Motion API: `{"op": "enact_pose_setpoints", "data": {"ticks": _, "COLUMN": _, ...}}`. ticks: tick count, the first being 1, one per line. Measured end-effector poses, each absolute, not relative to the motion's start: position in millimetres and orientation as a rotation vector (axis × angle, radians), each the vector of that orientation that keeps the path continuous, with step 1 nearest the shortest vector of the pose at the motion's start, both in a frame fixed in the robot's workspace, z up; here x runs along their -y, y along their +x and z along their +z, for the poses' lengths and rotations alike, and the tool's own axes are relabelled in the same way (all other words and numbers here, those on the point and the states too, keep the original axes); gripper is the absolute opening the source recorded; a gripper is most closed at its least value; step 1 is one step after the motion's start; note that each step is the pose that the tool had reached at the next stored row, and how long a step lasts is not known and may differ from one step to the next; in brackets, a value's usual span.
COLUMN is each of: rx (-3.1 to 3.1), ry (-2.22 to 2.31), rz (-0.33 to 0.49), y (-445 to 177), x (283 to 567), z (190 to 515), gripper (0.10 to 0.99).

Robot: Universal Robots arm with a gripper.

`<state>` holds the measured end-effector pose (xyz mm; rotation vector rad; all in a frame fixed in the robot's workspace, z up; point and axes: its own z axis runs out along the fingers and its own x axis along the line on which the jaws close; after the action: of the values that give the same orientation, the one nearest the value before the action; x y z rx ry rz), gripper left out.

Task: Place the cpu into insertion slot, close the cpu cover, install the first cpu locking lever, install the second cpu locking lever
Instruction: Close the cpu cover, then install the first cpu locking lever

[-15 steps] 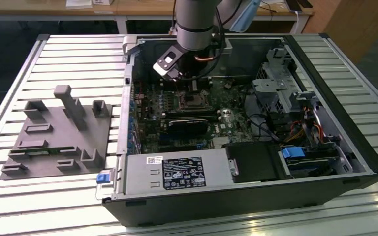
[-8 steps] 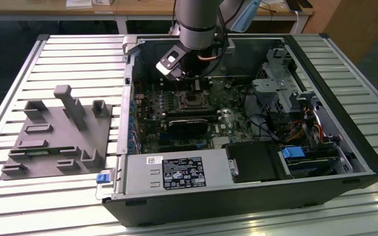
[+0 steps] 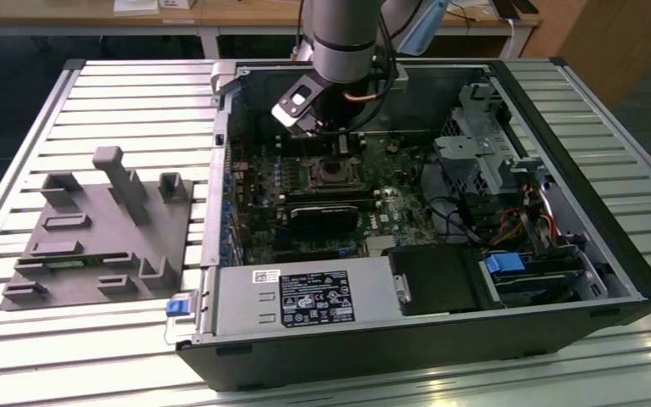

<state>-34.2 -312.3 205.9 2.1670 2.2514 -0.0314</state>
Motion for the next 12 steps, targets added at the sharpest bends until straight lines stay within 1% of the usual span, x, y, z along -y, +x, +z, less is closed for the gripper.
{"op": "enact_pose_setpoints", "data": {"ticks": 12, "rx": -2.251, "ry": 2.167, "rz": -0.031, "y": -32.2, "x": 312.2, "z": 205.9, "gripper": 0.114}}
